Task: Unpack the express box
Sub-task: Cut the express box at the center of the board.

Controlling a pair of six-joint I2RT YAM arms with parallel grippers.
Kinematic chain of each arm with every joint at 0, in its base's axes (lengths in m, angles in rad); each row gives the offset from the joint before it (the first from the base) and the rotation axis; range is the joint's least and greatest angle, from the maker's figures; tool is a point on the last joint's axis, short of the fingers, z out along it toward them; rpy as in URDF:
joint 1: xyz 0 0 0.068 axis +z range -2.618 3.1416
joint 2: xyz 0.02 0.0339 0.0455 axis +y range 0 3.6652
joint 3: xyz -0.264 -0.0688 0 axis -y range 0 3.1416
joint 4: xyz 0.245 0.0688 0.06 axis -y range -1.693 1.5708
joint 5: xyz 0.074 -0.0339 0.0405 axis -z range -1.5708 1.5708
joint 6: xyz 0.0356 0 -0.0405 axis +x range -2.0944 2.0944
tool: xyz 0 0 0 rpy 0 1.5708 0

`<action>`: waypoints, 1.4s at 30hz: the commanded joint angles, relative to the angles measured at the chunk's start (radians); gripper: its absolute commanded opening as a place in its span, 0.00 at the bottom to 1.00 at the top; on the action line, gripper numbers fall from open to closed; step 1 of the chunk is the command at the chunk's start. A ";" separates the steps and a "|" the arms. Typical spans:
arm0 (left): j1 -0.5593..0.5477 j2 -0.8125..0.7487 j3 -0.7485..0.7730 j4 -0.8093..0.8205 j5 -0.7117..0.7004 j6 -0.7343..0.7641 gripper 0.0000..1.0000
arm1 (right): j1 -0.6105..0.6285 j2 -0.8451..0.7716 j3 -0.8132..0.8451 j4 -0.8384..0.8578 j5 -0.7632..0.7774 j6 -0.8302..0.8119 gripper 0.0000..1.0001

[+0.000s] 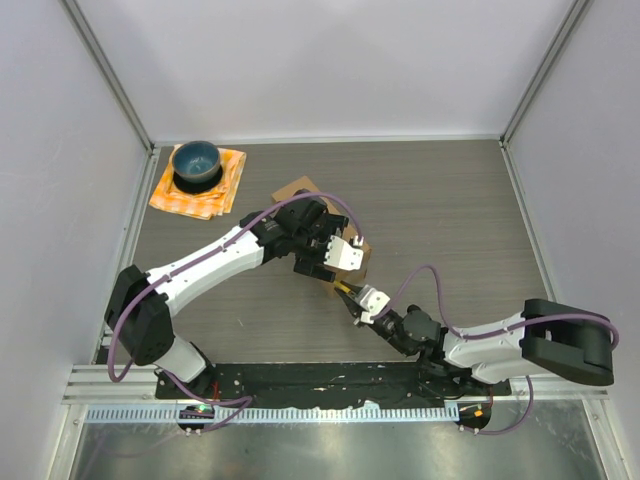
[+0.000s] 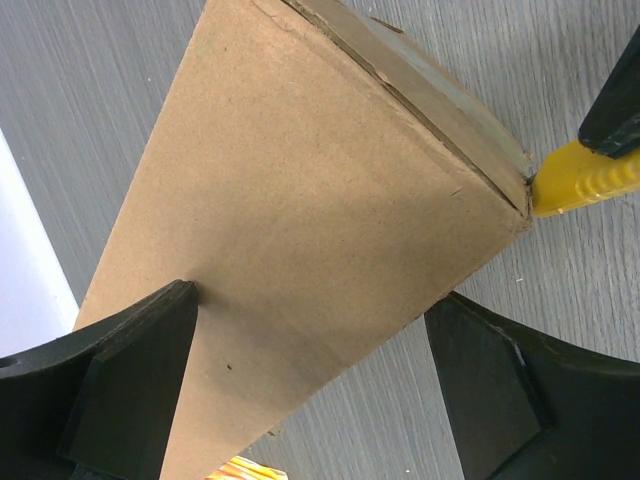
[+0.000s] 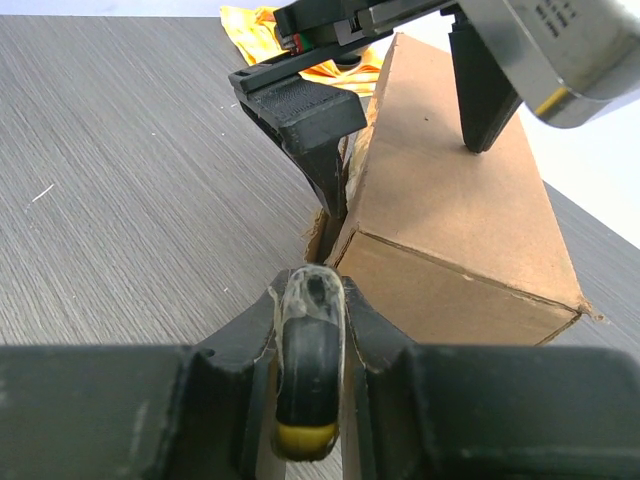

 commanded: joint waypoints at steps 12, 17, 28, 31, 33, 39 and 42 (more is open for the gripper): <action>-0.020 -0.003 -0.033 -0.211 0.083 -0.050 0.96 | 0.009 0.083 0.043 -0.074 0.129 0.024 0.01; -0.022 -0.016 -0.056 -0.201 0.084 -0.044 0.96 | 0.039 0.048 0.045 -0.205 0.232 0.141 0.01; -0.032 -0.016 -0.058 -0.188 0.081 -0.033 0.95 | 0.075 0.052 0.143 -0.585 0.340 0.389 0.01; -0.031 -0.019 -0.059 -0.188 0.078 -0.035 0.95 | 0.083 0.043 0.156 -0.656 0.330 0.445 0.01; -0.032 -0.019 -0.063 -0.187 0.080 -0.035 0.94 | 0.085 0.034 0.170 -0.725 0.336 0.490 0.01; -0.039 -0.027 -0.078 -0.176 0.080 -0.033 0.94 | 0.086 0.127 0.273 -0.937 0.362 0.604 0.01; -0.042 -0.027 -0.078 -0.175 0.078 -0.033 0.93 | 0.088 0.205 0.359 -1.047 0.370 0.626 0.01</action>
